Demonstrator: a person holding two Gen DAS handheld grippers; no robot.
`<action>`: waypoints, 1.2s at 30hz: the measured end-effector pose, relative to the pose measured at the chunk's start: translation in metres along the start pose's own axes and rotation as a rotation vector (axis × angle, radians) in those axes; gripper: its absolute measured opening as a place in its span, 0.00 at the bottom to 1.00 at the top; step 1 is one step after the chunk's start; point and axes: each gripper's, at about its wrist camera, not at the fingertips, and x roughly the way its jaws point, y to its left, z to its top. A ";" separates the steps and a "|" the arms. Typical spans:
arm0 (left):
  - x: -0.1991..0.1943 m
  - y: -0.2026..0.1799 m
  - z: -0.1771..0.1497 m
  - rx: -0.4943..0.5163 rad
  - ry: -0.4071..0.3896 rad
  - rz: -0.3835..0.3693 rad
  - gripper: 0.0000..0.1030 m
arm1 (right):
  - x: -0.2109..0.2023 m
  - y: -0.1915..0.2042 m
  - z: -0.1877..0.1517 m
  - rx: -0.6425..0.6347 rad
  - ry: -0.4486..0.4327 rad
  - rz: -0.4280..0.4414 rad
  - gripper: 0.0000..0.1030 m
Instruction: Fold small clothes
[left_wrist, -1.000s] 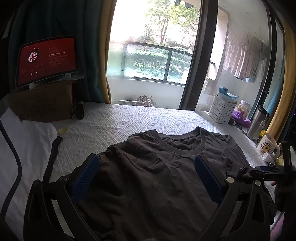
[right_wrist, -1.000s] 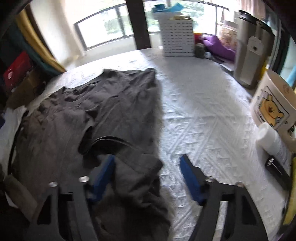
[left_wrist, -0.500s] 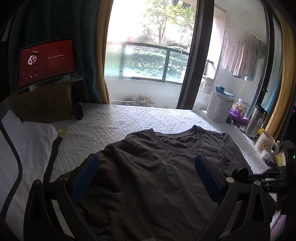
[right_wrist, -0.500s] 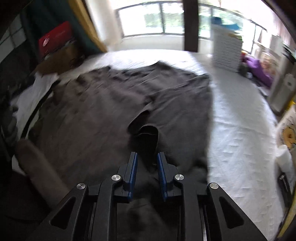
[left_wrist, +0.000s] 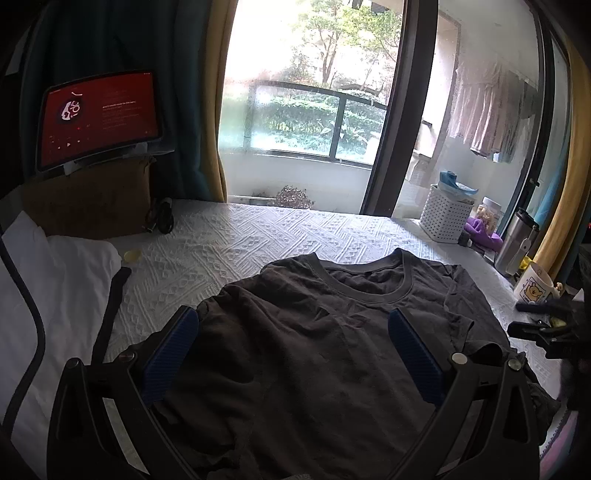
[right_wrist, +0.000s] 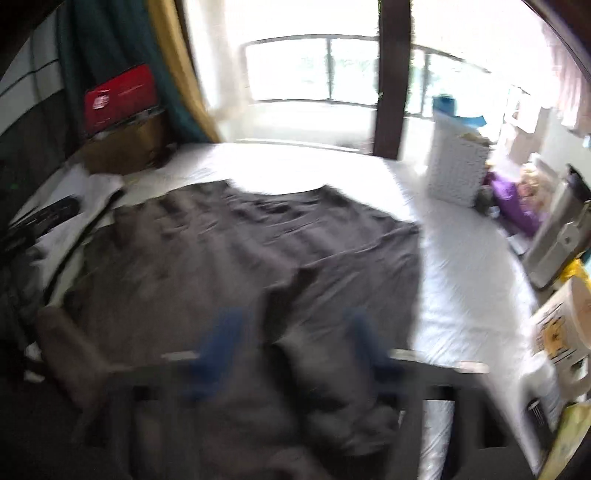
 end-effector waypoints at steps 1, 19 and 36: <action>0.001 0.000 0.000 0.000 0.001 0.002 0.99 | 0.007 -0.007 0.002 0.009 0.004 -0.040 0.88; 0.019 0.083 -0.011 -0.062 0.096 0.214 0.98 | 0.090 0.010 0.011 -0.111 0.150 -0.185 0.88; 0.042 0.132 -0.033 -0.025 0.265 0.143 0.81 | 0.077 0.022 0.022 -0.061 0.111 -0.188 0.88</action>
